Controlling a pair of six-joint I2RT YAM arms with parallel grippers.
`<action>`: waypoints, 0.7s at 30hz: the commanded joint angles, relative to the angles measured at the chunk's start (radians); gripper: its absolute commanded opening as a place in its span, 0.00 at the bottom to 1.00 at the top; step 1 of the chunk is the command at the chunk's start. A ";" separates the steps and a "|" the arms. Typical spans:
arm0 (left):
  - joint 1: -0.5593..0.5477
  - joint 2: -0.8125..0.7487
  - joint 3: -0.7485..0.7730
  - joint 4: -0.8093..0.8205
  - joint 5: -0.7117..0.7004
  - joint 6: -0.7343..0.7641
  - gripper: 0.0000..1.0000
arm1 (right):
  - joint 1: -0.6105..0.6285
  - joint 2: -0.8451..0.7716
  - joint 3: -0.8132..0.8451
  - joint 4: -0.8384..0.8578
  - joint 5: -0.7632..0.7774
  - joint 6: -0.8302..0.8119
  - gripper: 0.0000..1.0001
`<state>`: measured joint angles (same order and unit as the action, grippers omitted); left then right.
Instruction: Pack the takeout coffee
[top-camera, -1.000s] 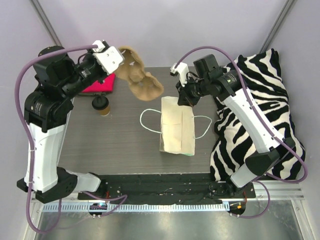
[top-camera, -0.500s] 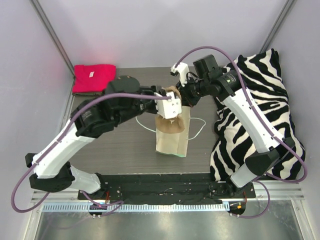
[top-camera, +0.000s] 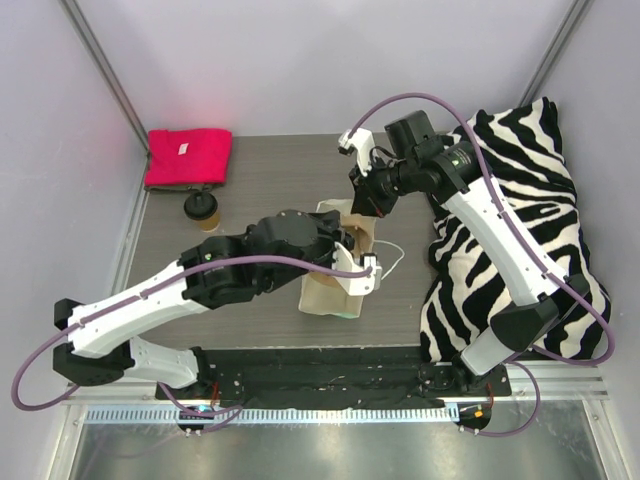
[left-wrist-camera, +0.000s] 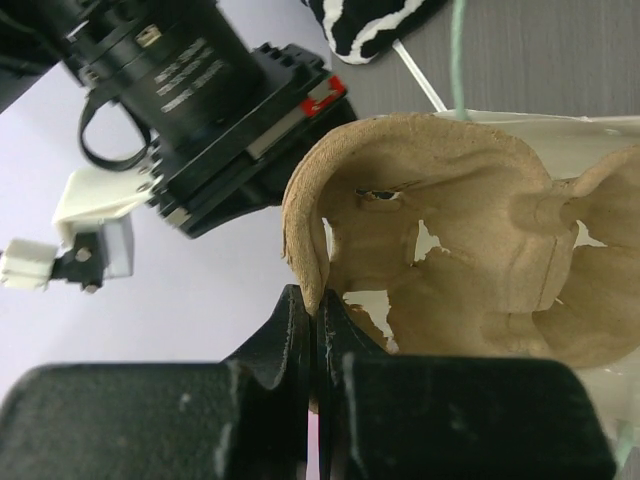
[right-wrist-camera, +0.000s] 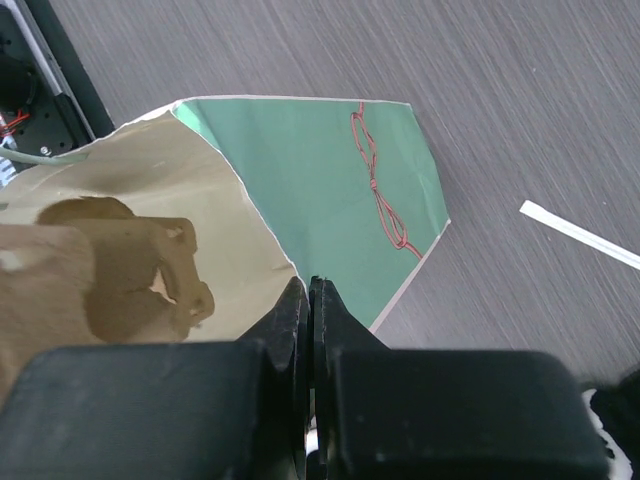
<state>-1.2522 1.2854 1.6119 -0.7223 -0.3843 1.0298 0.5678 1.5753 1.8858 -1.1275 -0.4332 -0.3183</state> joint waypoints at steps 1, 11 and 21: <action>-0.023 -0.028 -0.041 0.101 -0.044 0.027 0.00 | 0.010 -0.034 0.013 0.003 -0.061 -0.021 0.01; -0.013 -0.009 -0.191 0.147 -0.077 -0.056 0.00 | 0.035 -0.041 0.018 -0.012 -0.121 -0.047 0.01; 0.083 0.008 -0.305 0.204 0.008 -0.099 0.00 | 0.050 -0.051 0.010 -0.031 -0.147 -0.071 0.01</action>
<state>-1.1969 1.2945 1.3384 -0.6044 -0.4091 0.9642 0.6090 1.5749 1.8858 -1.1522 -0.5392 -0.3683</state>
